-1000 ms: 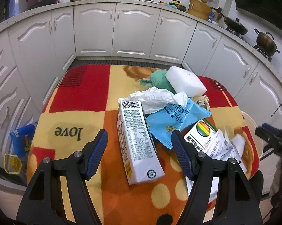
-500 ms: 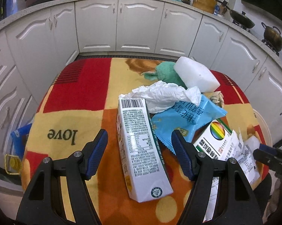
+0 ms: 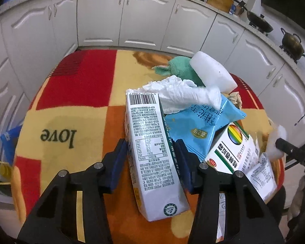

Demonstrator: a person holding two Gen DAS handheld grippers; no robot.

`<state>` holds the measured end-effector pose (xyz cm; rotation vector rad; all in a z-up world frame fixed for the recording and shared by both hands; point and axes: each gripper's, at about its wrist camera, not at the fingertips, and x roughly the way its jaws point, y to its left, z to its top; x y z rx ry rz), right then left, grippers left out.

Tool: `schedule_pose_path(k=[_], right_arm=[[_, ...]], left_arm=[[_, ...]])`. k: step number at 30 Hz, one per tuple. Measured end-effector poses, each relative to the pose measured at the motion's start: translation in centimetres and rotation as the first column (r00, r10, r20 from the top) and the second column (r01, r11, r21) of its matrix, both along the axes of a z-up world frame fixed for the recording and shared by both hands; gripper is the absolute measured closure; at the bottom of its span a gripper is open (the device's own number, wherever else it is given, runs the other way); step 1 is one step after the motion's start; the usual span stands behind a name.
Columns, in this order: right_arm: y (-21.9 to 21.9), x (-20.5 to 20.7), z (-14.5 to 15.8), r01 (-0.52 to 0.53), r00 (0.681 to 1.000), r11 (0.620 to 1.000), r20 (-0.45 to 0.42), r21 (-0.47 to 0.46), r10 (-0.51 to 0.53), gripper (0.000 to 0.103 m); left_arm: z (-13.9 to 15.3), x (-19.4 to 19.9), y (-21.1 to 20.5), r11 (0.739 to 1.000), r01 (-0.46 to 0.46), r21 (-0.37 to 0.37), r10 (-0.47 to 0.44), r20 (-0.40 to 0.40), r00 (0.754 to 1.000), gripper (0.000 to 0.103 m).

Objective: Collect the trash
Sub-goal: 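Grasp the white milk carton with the left gripper while the right grasps the sponge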

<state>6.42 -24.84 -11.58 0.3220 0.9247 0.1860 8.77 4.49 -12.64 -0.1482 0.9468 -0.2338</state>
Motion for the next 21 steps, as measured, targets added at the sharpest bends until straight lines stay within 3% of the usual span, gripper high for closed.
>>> schedule_pose_path(k=[21], right_arm=[[0.4, -1.1, 1.6, -0.043, 0.997, 0.998, 0.057, -0.039, 0.045, 0.062]], left_arm=[[3.6, -4.1, 1.7, 1.0, -0.019, 0.0, 0.019, 0.079, 0.997, 0.066]])
